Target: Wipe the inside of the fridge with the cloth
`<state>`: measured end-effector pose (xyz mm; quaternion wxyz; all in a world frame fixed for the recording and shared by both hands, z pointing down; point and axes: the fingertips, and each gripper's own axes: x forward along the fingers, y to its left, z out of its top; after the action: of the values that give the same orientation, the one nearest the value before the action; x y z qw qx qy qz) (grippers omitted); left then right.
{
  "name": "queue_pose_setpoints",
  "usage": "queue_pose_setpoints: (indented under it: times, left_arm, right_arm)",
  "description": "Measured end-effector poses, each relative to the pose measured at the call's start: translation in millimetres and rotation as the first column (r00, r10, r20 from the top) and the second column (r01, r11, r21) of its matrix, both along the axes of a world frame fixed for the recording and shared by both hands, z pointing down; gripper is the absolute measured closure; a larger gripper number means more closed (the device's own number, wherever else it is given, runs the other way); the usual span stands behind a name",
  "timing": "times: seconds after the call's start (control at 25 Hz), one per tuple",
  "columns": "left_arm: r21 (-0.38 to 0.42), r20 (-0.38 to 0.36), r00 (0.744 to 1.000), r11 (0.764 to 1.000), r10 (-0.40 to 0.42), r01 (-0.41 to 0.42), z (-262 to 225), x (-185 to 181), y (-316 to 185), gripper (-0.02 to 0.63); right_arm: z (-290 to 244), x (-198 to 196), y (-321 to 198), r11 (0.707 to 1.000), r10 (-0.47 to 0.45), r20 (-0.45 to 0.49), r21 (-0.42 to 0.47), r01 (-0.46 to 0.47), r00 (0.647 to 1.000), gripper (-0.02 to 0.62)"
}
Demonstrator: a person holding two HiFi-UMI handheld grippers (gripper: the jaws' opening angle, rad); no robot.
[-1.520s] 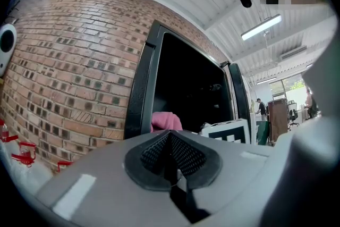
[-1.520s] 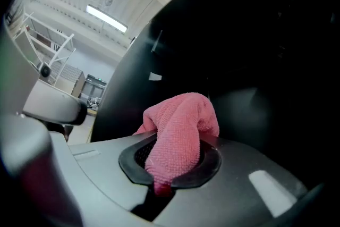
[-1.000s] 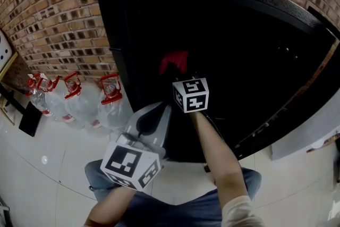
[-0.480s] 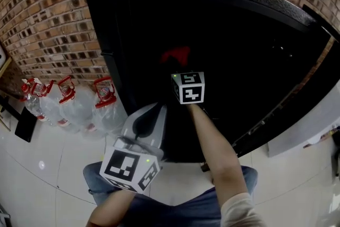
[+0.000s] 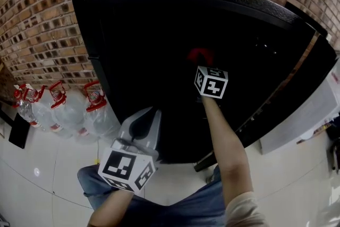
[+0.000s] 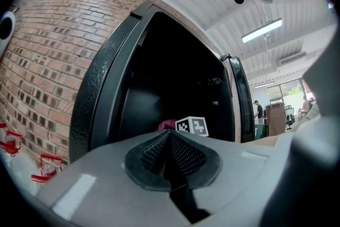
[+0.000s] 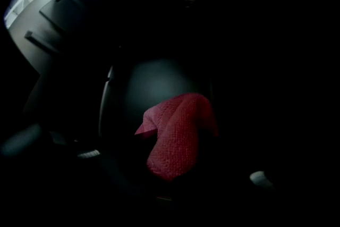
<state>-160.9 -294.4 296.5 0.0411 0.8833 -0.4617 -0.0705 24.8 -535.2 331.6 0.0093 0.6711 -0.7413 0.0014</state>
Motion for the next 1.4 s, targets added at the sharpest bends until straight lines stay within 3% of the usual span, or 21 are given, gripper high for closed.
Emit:
queue_pose_setpoints:
  times: [0.36, 1.0, 1.24, 1.4]
  left_arm:
    - [-0.005, -0.004, 0.999, 0.999, -0.033, 0.033, 4.0, -1.3, 2.6, 0.615]
    - [-0.035, 0.002, 0.998, 0.997, -0.065, 0.065, 19.7, 9.8, 6.7, 0.615]
    - [-0.052, 0.003, 0.998, 0.996, -0.067, 0.067, 24.3, 16.5, 7.0, 0.615]
    - [-0.041, -0.003, 0.995, 0.994, -0.097, 0.097, 23.1, 4.2, 14.9, 0.615]
  right_arm:
    - [-14.0, 9.6, 39.2, 1.0, 0.026, 0.047, -0.015, -0.025, 0.999, 0.572]
    - [-34.5, -9.3, 229.7, 0.997, 0.002, -0.014, 0.072, -0.001, 1.0, 0.571]
    - [-29.3, -4.3, 248.2, 0.998, 0.002, -0.021, 0.058, -0.001, 1.0, 0.571]
    - [-27.3, -31.6, 258.5, 0.994, -0.075, -0.019, 0.076, 0.077, 0.997, 0.571]
